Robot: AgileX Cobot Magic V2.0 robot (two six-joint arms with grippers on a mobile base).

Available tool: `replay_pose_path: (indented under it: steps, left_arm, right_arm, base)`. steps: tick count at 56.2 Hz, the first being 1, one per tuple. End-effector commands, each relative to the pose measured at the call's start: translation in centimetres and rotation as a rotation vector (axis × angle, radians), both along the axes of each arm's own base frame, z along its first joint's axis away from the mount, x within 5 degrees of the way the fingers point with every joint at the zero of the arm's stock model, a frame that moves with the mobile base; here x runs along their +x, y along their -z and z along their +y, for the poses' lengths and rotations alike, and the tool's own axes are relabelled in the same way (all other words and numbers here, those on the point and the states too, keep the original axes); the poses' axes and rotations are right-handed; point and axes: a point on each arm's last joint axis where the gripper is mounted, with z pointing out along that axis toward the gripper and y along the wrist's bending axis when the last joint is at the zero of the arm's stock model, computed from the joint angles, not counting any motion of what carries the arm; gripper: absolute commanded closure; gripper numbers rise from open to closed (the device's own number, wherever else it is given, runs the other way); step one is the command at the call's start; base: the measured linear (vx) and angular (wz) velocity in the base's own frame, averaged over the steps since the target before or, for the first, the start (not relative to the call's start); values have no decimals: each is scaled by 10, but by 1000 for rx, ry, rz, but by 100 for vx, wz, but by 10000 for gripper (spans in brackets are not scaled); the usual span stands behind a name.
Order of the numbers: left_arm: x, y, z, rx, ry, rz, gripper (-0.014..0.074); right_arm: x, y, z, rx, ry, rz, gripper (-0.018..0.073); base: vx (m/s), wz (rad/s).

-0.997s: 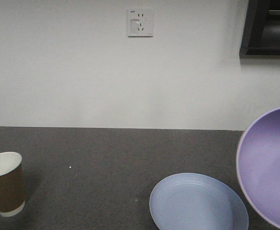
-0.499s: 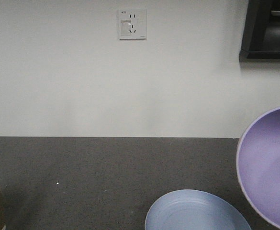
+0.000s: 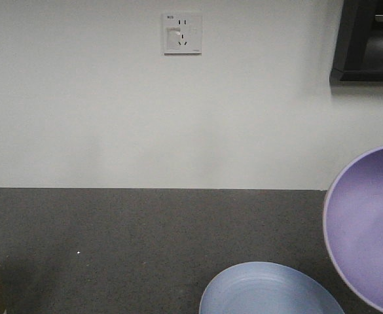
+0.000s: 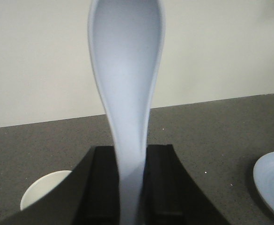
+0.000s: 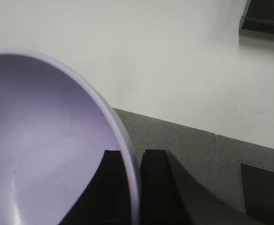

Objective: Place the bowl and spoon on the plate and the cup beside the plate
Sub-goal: 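Lower the lilac bowl onto the pale blue plate with the right gripper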

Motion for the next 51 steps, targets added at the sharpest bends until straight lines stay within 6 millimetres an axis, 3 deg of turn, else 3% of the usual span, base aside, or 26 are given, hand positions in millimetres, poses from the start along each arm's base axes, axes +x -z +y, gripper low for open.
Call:
replay_pose_path:
  steps: [1, 46, 50, 51]
  left_arm:
    - [1, -15, 1, -38, -16, -94, 599]
    - [1, -15, 1, -38, -16, -94, 599]
    - [1, -15, 1, -38, -16, -94, 599]
    - [1, -14, 1, -38, -16, -92, 599]
  right_arm:
    - [-1, -15, -2, 22, 30, -94, 568]
    - [-1, -16, -1, 45, 28, -101, 568]
    - [2, -15, -1, 65, 20, -85, 568]
    - [20, -3, 3, 137, -14, 36, 568]
  base:
    - [0, 0]
    - [0, 0]
    - [0, 0]
    - [0, 0]
